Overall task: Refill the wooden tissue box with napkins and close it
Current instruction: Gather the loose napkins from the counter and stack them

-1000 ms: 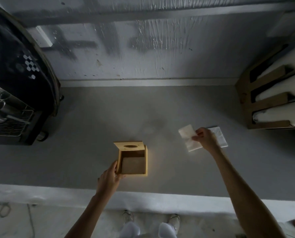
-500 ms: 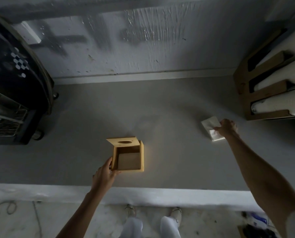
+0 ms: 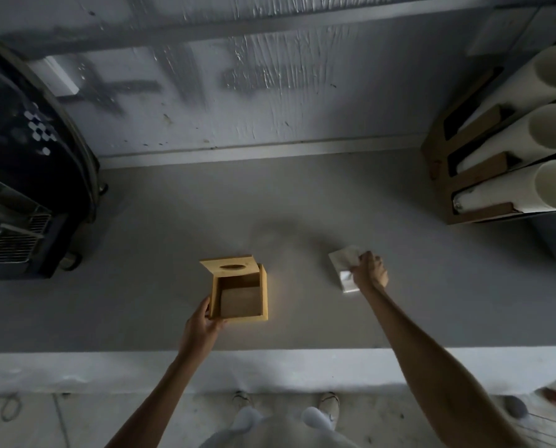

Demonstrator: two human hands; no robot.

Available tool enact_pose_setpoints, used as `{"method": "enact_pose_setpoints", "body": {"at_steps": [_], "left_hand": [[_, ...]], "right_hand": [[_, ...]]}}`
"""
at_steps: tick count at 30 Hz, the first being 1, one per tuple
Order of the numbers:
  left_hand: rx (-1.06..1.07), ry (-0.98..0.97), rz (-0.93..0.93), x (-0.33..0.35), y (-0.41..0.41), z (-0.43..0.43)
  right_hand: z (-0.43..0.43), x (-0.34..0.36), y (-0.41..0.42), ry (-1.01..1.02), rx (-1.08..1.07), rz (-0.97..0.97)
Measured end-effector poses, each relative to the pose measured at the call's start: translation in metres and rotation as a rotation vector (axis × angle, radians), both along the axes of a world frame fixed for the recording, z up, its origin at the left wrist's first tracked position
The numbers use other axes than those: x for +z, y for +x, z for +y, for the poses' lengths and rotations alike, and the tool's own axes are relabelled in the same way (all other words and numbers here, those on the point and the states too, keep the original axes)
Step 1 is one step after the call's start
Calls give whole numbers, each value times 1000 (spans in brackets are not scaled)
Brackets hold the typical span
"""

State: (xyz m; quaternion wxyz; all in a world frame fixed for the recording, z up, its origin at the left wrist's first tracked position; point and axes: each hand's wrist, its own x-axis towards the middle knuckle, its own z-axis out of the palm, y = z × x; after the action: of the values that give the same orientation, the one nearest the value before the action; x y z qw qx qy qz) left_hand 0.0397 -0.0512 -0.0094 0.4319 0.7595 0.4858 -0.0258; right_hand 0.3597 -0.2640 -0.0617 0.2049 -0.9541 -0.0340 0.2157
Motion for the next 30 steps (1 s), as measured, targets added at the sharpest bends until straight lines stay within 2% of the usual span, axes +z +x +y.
{"method": "enact_pose_setpoints", "body": {"at_steps": [3, 5, 6, 8, 10, 14, 16, 20, 24, 27, 30], "left_hand": [[384, -304, -119, -4, 7, -22], [637, -443, -28, -11, 13, -45], [660, -515, 2, -14, 16, -59], [499, -663, -44, -18, 25, -91], [300, -770, -162, -10, 43, -119], [126, -748, -411, 2, 81, -137], [133, -636, -441, -1, 95, -134], [92, -349, -449, -3, 106, -130], [-177, -107, -481, -12, 98, -131], [-254, -10, -478, -24, 90, -135], [-267, 35, -463, -34, 87, -141]], "right_hand": [[5, 0, -45, 46, -27, -7], [4, 2, -71, 150, -135, 71], [4, 1, -84, 211, -205, 127], [3, 4, -107, 361, -305, 233], [0, 4, -123, 609, -413, 378], [-14, 12, -147, 1177, -526, 829], [-21, 20, -147, 1323, -461, 917], [-37, 28, -143, 1275, -416, 787], [-61, 16, -136, 964, -239, 312], [-66, 13, -133, 826, -60, 160], [-63, 15, -137, 798, 22, 80]]}}
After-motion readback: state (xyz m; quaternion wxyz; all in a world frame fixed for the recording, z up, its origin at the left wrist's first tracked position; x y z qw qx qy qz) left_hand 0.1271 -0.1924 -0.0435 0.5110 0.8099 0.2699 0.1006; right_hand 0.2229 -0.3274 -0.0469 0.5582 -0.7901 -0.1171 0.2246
